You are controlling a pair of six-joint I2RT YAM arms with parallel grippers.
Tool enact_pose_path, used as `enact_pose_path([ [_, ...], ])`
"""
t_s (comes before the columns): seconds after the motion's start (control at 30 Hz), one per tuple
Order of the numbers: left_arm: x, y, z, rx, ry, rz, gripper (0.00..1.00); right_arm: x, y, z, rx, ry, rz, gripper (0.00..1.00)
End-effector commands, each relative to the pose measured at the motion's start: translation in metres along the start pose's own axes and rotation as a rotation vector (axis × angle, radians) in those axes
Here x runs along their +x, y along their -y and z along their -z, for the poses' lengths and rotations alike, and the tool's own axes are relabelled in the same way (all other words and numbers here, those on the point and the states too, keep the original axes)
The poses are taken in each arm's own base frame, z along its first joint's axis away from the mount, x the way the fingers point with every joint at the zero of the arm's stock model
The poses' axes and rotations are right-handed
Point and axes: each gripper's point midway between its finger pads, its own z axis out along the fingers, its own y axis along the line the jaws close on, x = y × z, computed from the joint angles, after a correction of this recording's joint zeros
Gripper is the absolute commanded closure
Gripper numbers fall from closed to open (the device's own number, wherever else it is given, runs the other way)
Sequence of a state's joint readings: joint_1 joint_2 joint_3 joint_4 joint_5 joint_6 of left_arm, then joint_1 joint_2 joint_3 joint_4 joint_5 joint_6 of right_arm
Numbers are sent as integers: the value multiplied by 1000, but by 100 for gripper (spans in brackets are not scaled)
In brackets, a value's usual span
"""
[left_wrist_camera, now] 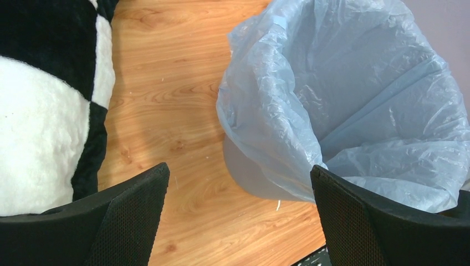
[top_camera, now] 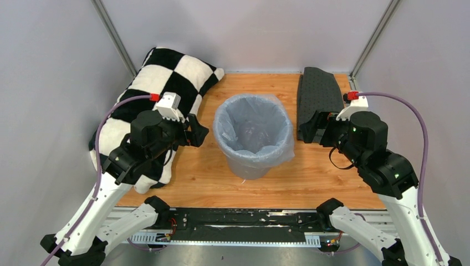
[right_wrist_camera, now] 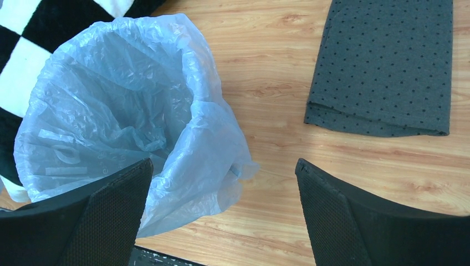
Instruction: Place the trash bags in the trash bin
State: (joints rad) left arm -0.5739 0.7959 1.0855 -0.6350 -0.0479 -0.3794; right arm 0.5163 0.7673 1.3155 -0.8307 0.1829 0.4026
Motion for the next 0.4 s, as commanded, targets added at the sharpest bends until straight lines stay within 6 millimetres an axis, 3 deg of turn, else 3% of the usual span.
enact_pose_path([
  [0.0,5,0,3,8,-10,-18,0,0,1,1,-3,6,9,0],
  [0.37,5,4,2,28,-17,-18,0,4,7,3,14,12,5,0],
])
